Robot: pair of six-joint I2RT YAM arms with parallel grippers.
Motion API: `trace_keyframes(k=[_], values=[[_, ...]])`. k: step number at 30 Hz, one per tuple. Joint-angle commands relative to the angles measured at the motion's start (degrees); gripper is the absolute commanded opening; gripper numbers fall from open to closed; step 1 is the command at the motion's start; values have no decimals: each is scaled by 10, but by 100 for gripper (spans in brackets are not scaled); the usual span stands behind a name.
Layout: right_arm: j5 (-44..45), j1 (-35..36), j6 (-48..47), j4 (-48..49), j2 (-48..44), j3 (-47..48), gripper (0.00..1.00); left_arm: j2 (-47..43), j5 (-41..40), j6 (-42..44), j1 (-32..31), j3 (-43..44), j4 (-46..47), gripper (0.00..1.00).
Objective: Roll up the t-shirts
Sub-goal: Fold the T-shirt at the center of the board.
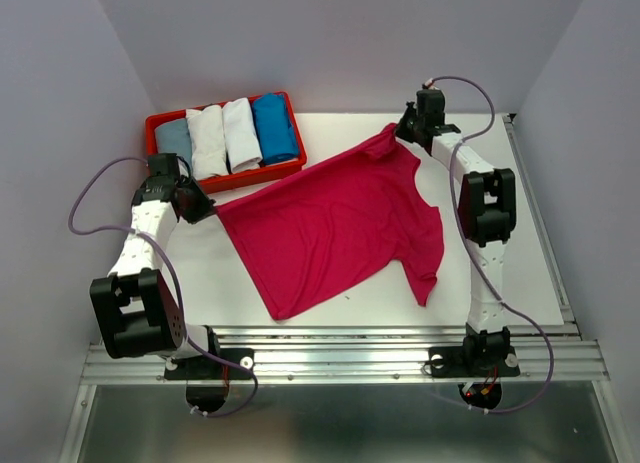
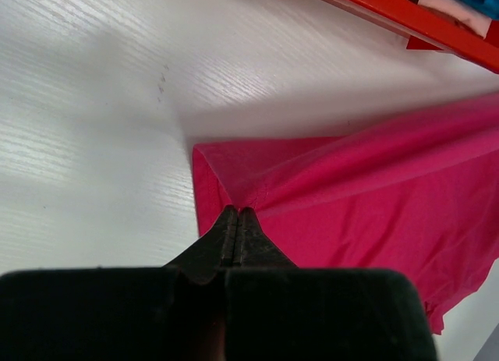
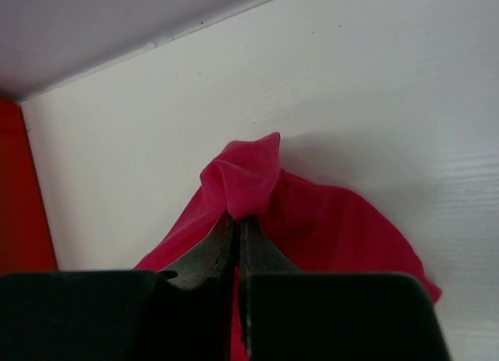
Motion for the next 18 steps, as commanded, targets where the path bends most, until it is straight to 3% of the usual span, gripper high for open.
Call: trace_keyframes(k=[1, 13, 18], values=[[24, -19, 7, 11, -104, -58, 1, -36, -8, 15, 8, -8, -13, 0], [41, -19, 25, -7, -224, -257, 1, -78, 7, 6, -2, -67, -14, 0], [53, -19, 26, -53, -232, -270, 1, -95, 10, 4, -5, -86, -16, 0]])
